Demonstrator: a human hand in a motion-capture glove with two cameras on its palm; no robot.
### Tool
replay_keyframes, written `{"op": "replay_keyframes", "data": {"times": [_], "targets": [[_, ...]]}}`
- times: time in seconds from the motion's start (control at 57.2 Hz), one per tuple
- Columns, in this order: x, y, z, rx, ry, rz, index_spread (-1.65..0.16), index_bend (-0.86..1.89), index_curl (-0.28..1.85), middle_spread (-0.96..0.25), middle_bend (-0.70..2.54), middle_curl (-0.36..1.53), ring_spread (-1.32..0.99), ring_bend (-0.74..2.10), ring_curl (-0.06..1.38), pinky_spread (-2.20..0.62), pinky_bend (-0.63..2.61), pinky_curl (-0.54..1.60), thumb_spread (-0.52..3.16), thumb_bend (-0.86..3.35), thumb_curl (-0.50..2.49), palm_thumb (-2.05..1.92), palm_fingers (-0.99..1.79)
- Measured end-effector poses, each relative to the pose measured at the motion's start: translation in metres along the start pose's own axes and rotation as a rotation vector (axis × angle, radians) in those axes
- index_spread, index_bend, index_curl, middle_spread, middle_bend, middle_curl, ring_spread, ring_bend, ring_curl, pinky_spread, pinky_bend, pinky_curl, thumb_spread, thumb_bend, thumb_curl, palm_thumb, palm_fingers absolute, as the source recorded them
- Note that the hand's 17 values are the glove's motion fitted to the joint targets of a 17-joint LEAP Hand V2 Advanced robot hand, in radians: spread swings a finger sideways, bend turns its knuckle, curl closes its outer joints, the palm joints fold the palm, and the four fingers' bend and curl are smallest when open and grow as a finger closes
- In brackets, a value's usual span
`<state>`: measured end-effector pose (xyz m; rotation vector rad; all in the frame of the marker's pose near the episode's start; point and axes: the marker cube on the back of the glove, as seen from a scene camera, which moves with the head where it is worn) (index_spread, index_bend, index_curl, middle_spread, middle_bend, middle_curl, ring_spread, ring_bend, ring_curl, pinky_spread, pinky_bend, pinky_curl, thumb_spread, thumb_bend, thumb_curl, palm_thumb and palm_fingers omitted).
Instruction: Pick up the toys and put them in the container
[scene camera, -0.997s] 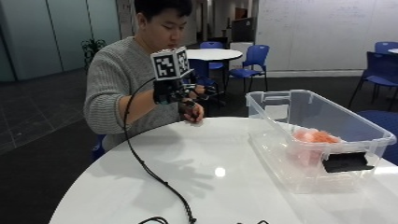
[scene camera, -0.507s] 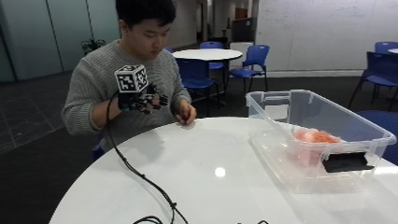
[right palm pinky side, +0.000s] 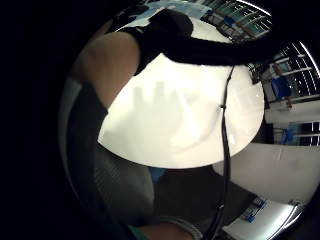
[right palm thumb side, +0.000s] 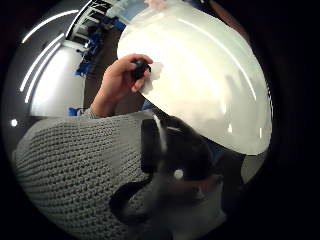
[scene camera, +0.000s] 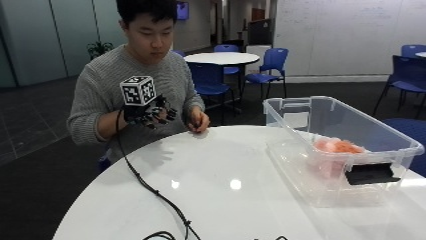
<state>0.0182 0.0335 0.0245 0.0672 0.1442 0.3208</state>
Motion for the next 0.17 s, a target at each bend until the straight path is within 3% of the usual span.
{"op": "replay_keyframes", "data": {"times": [0.175], "targets": [[-0.0007, -0.0038, 0.0013, -0.005, 0.008, 0.000, -0.35, 0.16, 0.31, -0.13, 0.17, 0.32, -0.01, 0.22, 0.28, 0.06, 0.83, 0.29, 1.38, -0.03, 0.17, -0.04, -0.07]]}}
